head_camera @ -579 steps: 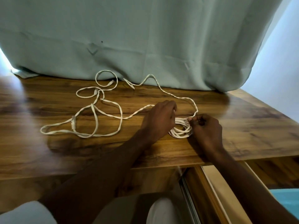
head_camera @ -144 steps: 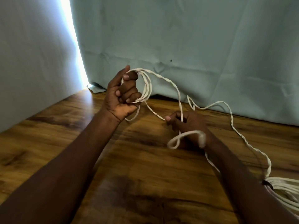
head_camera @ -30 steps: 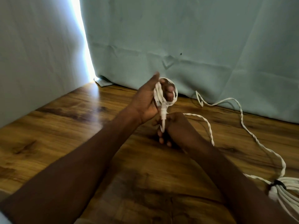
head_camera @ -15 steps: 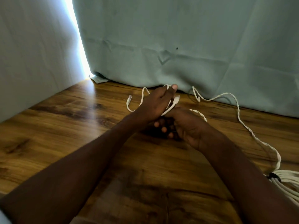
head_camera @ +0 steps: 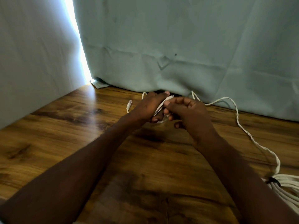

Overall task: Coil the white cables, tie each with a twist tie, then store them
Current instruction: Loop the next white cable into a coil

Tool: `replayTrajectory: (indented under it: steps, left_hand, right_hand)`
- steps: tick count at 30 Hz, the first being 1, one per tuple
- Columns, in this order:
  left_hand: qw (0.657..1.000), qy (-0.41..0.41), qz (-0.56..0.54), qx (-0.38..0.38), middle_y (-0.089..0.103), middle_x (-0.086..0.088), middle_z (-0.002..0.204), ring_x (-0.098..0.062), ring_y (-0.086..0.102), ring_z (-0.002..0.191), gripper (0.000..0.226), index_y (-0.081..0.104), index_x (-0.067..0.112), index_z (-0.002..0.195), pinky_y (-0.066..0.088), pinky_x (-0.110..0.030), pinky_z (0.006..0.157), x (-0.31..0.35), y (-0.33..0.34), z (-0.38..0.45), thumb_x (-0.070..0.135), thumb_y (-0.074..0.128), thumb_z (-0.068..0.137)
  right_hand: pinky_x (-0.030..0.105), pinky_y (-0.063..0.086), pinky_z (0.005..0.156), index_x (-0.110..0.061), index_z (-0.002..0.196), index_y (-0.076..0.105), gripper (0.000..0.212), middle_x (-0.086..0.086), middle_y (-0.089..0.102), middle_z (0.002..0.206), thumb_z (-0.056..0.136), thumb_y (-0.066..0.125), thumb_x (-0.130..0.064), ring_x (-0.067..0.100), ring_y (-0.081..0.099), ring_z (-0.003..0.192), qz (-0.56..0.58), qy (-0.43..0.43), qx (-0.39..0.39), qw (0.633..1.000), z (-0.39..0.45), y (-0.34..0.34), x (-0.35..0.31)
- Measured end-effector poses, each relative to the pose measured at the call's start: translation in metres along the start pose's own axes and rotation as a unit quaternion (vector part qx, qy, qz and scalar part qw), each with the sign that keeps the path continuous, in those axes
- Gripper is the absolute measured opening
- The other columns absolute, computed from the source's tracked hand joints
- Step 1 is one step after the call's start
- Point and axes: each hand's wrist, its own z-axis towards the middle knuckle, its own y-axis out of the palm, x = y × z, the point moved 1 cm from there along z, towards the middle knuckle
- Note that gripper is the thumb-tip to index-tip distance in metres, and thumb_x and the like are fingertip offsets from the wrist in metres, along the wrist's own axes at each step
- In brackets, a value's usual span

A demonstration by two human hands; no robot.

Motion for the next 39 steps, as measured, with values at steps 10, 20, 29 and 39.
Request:
replayTrajectory:
  steps: [10,20,29,39]
  left_hand:
    - [0.97,-0.094,-0.166,-0.153,0.034,-0.005,0.037,-0.014,0.022,0.026,0.057,0.05,0.009,0.067,0.015,-0.029,0.041,0.002,0.004,-0.001,0.04,0.03,0.11]
    - [0.935,-0.118,-0.294,-0.161,0.028,0.002,0.031,-0.017,0.004,0.034,0.057,0.052,0.019,0.058,0.009,-0.029,0.044,-0.003,0.006,0.007,0.036,0.03,0.108]
    - [0.939,-0.137,-0.297,-0.103,0.043,-0.001,0.04,-0.007,0.03,0.027,0.056,0.048,0.009,0.075,0.034,-0.02,0.039,0.003,0.024,0.003,0.047,0.028,0.111]
    - [0.947,-0.029,-0.304,-0.096,0.048,-0.006,0.064,-0.007,0.039,0.041,0.037,0.06,0.008,0.079,0.044,-0.026,0.049,-0.005,0.033,0.011,0.018,0.043,0.11]
  right_hand:
    - [0.036,0.05,0.07,-0.024,0.092,0.071,0.007,-0.01,0.069,0.082,0.093,0.073,-0.03,0.008,0.065,0.078,-0.288,-0.236,0.167,0.913,0.015,-0.012,0.011]
    - [0.061,0.054,0.097,-0.013,0.105,0.065,0.029,0.017,0.074,0.106,0.103,0.054,-0.04,0.033,0.07,0.1,0.076,-0.039,0.066,0.994,0.029,0.006,0.034]
    - [0.025,0.052,0.04,0.002,0.096,0.063,0.042,0.013,0.066,0.067,0.112,0.042,-0.03,0.023,0.068,0.049,0.178,-0.042,0.104,0.978,0.019,0.017,0.029]
    - [0.037,0.05,0.048,-0.005,0.09,0.061,0.037,0.024,0.062,0.072,0.107,0.048,-0.036,0.034,0.062,0.056,0.11,-0.102,0.202,0.968,0.034,0.006,0.041]
